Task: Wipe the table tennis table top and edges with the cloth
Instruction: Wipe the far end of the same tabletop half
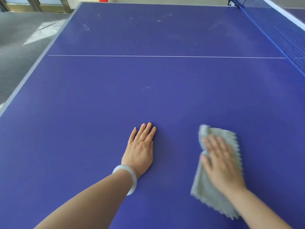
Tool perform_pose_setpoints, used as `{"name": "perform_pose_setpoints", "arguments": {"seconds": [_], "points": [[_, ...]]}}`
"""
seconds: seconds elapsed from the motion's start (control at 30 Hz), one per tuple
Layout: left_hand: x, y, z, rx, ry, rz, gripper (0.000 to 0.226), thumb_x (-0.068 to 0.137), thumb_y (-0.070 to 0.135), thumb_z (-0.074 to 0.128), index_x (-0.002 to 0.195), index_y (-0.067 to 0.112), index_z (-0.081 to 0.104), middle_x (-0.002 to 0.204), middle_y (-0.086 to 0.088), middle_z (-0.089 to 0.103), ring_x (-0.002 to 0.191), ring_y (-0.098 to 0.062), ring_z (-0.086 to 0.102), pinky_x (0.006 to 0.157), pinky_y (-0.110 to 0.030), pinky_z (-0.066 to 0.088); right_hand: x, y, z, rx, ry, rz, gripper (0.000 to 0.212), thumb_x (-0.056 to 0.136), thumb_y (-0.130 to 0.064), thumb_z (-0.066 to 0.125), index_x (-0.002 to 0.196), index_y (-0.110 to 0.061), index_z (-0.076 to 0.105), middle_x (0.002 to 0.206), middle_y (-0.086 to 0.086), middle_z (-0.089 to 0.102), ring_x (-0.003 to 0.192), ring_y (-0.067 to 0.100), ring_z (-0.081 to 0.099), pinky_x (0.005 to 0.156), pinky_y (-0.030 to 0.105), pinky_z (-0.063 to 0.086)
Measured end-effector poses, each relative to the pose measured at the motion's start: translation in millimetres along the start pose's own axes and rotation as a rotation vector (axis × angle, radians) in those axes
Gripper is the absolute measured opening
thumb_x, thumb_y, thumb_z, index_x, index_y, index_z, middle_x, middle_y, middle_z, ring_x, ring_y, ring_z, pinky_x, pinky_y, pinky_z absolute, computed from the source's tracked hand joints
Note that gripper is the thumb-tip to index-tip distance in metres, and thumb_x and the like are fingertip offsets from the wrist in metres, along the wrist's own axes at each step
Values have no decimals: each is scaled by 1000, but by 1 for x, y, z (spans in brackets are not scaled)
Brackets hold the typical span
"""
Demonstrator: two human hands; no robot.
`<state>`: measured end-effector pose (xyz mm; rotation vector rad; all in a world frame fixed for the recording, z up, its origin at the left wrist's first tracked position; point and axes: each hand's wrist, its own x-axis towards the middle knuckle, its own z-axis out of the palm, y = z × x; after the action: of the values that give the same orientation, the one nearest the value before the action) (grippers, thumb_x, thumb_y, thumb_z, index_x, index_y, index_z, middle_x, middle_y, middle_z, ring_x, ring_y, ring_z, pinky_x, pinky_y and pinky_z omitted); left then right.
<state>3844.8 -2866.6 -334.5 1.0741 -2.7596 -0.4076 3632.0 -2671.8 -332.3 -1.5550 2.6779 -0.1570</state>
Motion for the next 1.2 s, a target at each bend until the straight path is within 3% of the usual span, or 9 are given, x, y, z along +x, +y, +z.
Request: {"name": "perform_pose_setpoints", "arguments": {"seconds": [0.1, 0.17, 0.27, 0.43, 0.53, 0.63, 0.73, 1.0, 1.2], "points": [[1, 0, 3, -7, 7, -5, 55, 105, 20, 20, 159, 23, 11, 166, 7, 0, 152, -11, -8, 122, -34, -11, 10, 29, -3, -18, -67, 416, 68, 101, -52, 6, 159, -17, 12, 167, 8, 12, 154, 30, 9, 124, 51, 10], [2, 1, 3, -8, 6, -9, 55, 105, 20, 20, 159, 23, 10, 166, 6, 0, 152, -12, -8, 122, -34, -11, 17, -2, -1, -16, -76, 510, 67, 100, -50, 6, 159, -17, 5, 168, 9, 9, 154, 32, 5, 124, 53, 7], [2, 1, -1, -29, 25, 9, 55, 105, 17, 21, 159, 22, 12, 166, 6, 1, 152, -12, -6, 122, -32, -12, 20, -78, 4, 5, -63, 229, 72, 97, -51, 10, 158, -15, 19, 166, 7, 16, 154, 34, 10, 125, 51, 3], [4, -21, -26, -377, 95, -7, 53, 98, -4, 31, 149, 9, 40, 157, -2, 33, 149, -14, 22, 120, -17, 3, 24, -136, 11, -14, -113, -240, 65, 102, -48, 20, 159, -19, 21, 167, 1, 10, 155, 26, 2, 122, 52, 14], [23, -63, -38, -177, 177, -78, 51, 97, -4, 38, 147, 2, 41, 157, -12, 34, 149, -26, 24, 124, -35, 9, 42, -149, 16, -3, -141, -402, 63, 103, -50, 17, 161, -25, 11, 168, -5, 0, 155, 22, -11, 124, 52, 6], [42, -97, -42, -47, 143, -313, 52, 105, 17, 31, 156, 8, 22, 165, -6, 14, 153, -21, 5, 124, -35, -2, 72, -164, 21, 44, -165, -509, 62, 103, -52, 18, 160, -31, 10, 168, -9, -1, 154, 18, -11, 124, 49, -1], [49, -110, -36, 17, 121, -395, 56, 105, 30, 22, 158, 14, 11, 166, 1, 4, 153, -16, -3, 123, -34, -6, 118, -157, 23, 65, -130, -462, 59, 103, -49, 20, 160, -33, 16, 167, -11, 5, 155, 15, -4, 125, 43, -2], [48, -112, -35, -9, 127, -405, 56, 104, 29, 24, 158, 18, 14, 166, 5, 3, 152, -10, -6, 121, -27, -14, 281, -108, 15, 274, -104, -64, 50, 109, -31, 20, 159, -31, 19, 167, -6, 16, 155, 14, 4, 124, 37, -5], [47, -109, -38, -40, 123, -396, 55, 104, 25, 23, 158, 17, 15, 166, 5, 4, 152, -9, -4, 120, -26, -14, 279, -178, 18, 111, -167, -380, 52, 108, -35, 20, 159, -33, 18, 167, -10, 10, 155, 18, 0, 124, 42, -5]]}}
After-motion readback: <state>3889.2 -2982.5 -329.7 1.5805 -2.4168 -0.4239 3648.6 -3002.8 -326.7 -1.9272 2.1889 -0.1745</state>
